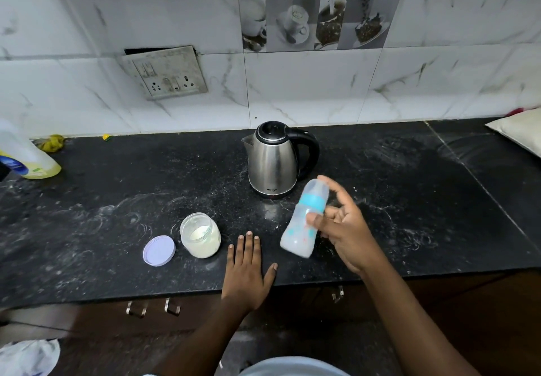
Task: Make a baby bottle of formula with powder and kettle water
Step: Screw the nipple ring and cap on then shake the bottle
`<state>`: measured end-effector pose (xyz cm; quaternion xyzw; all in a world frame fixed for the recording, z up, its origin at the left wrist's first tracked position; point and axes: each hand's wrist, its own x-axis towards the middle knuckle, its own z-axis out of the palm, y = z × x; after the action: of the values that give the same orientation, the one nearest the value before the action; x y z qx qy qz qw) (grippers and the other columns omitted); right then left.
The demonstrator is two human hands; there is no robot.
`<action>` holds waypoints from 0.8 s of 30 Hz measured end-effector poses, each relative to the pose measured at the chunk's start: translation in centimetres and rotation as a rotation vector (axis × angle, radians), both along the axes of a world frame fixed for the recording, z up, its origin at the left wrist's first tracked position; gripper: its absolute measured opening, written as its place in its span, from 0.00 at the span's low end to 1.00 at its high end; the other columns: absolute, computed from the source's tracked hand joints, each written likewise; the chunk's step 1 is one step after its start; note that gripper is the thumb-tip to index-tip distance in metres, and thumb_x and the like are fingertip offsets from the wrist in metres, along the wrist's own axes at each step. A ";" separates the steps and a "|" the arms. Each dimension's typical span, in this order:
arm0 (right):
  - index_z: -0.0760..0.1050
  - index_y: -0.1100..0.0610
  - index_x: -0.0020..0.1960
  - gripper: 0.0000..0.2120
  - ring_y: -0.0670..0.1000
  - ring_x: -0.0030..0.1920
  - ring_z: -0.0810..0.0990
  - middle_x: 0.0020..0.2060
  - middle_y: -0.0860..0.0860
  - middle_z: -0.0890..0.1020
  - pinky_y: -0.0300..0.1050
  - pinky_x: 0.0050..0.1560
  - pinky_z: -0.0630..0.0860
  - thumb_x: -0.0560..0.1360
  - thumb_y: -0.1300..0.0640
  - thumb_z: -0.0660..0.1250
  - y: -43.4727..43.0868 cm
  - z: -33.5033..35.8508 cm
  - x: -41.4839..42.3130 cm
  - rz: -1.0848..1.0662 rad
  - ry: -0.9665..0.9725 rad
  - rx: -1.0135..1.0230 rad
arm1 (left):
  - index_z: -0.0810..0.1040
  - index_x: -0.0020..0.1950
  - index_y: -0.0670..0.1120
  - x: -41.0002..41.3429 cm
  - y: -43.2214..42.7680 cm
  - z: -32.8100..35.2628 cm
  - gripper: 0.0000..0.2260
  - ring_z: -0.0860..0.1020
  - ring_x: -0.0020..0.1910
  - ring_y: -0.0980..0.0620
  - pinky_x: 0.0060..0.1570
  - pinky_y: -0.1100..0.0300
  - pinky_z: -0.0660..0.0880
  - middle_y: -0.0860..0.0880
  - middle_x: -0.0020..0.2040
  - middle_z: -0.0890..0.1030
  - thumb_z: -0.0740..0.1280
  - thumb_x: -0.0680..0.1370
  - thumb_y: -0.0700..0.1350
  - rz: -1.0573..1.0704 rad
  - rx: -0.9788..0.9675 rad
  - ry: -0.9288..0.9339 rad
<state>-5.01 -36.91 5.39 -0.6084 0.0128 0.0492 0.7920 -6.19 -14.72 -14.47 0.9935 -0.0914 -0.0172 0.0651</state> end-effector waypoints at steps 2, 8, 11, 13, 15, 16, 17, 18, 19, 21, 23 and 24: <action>0.68 0.48 0.75 0.36 0.55 0.56 0.85 0.56 0.59 0.86 0.56 0.60 0.83 0.71 0.63 0.74 0.0 -0.4 0.2 -0.130 0.007 0.084 | 0.62 0.83 0.39 0.0 -0.1 0.1 0.38 0.61 0.83 0.37 0.79 0.41 0.50 0.38 0.84 0.62 0.52 0.84 0.66 0.001 0.002 -0.004; 0.68 0.47 0.76 0.37 0.57 0.57 0.85 0.56 0.60 0.86 0.57 0.59 0.83 0.71 0.64 0.75 -0.3 -0.4 0.2 -0.054 0.015 0.058 | 0.61 0.84 0.39 -0.1 0.0 0.2 0.38 0.59 0.84 0.38 0.79 0.41 0.48 0.38 0.84 0.61 0.51 0.84 0.66 0.005 0.006 -0.009; 0.67 0.46 0.76 0.36 0.55 0.56 0.85 0.56 0.59 0.85 0.55 0.57 0.83 0.72 0.64 0.73 -0.5 -0.4 0.3 -0.044 0.018 0.054 | 0.61 0.84 0.39 -0.1 -0.2 0.1 0.38 0.59 0.84 0.38 0.79 0.42 0.48 0.39 0.84 0.60 0.51 0.84 0.66 0.004 0.004 -0.006; 0.68 0.45 0.75 0.37 0.57 0.55 0.86 0.56 0.62 0.86 0.54 0.55 0.83 0.71 0.64 0.75 -0.4 -0.1 0.1 0.077 0.016 -0.028 | 0.61 0.84 0.39 -0.1 -0.1 0.2 0.38 0.59 0.84 0.38 0.79 0.42 0.48 0.39 0.84 0.60 0.51 0.84 0.66 0.000 0.001 -0.009; 0.68 0.45 0.76 0.37 0.58 0.58 0.85 0.57 0.61 0.86 0.57 0.59 0.83 0.71 0.63 0.75 -0.6 -0.2 0.2 -0.011 0.032 0.021 | 0.62 0.83 0.39 0.0 -0.1 0.3 0.38 0.60 0.83 0.38 0.79 0.42 0.49 0.38 0.84 0.62 0.52 0.84 0.66 0.004 -0.001 -0.016; 0.67 0.46 0.76 0.37 0.57 0.58 0.85 0.57 0.60 0.86 0.58 0.60 0.82 0.72 0.63 0.74 -0.8 -0.3 0.4 -0.061 0.036 0.056 | 0.62 0.83 0.39 0.0 -0.2 0.3 0.38 0.60 0.83 0.38 0.79 0.42 0.49 0.38 0.84 0.62 0.52 0.84 0.66 0.007 -0.001 -0.012; 0.67 0.45 0.76 0.36 0.56 0.58 0.85 0.57 0.60 0.85 0.57 0.61 0.82 0.72 0.63 0.74 -0.9 -0.3 0.5 -0.064 0.036 0.055 | 0.62 0.83 0.39 -0.1 -0.2 0.3 0.38 0.60 0.83 0.38 0.79 0.42 0.49 0.39 0.84 0.61 0.52 0.84 0.66 0.008 -0.001 -0.006; 0.67 0.45 0.76 0.36 0.57 0.58 0.85 0.57 0.61 0.85 0.57 0.60 0.82 0.72 0.63 0.74 -1.0 -0.2 0.5 -0.008 0.033 0.013 | 0.61 0.84 0.39 -0.1 -0.2 0.2 0.38 0.59 0.84 0.38 0.79 0.42 0.48 0.39 0.84 0.61 0.51 0.84 0.66 0.007 0.001 -0.003; 0.68 0.44 0.75 0.36 0.58 0.57 0.85 0.57 0.62 0.85 0.56 0.58 0.83 0.72 0.65 0.74 -0.9 0.1 0.4 0.071 0.032 -0.035 | 0.61 0.84 0.39 -0.2 -0.2 0.2 0.38 0.59 0.84 0.38 0.79 0.42 0.48 0.39 0.84 0.60 0.51 0.84 0.66 0.006 0.005 -0.006; 0.68 0.45 0.75 0.36 0.59 0.56 0.86 0.56 0.62 0.86 0.55 0.56 0.83 0.73 0.66 0.74 -0.8 0.3 0.5 0.088 0.026 -0.060 | 0.61 0.84 0.39 -0.1 -0.2 0.2 0.38 0.60 0.84 0.38 0.79 0.42 0.48 0.38 0.84 0.61 0.51 0.84 0.66 0.005 0.013 -0.008; 0.67 0.46 0.76 0.34 0.58 0.58 0.85 0.57 0.59 0.86 0.56 0.56 0.83 0.75 0.65 0.73 -0.9 0.3 0.9 -0.066 0.039 0.020 | 0.63 0.83 0.39 -0.1 -0.2 0.3 0.38 0.61 0.83 0.37 0.78 0.41 0.49 0.38 0.84 0.62 0.51 0.84 0.66 0.008 0.015 -0.007; 0.67 0.46 0.76 0.34 0.57 0.59 0.85 0.56 0.58 0.86 0.56 0.57 0.83 0.75 0.64 0.73 -0.9 0.2 1.1 -0.092 0.042 0.034 | 0.63 0.83 0.39 -0.1 -0.3 0.3 0.38 0.62 0.83 0.37 0.78 0.41 0.50 0.38 0.83 0.63 0.52 0.84 0.66 0.009 0.013 -0.007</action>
<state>-3.94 -37.85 5.63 -0.5925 0.0565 0.0260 0.8031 -6.29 -15.02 -14.19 0.9944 -0.0870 -0.0139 0.0582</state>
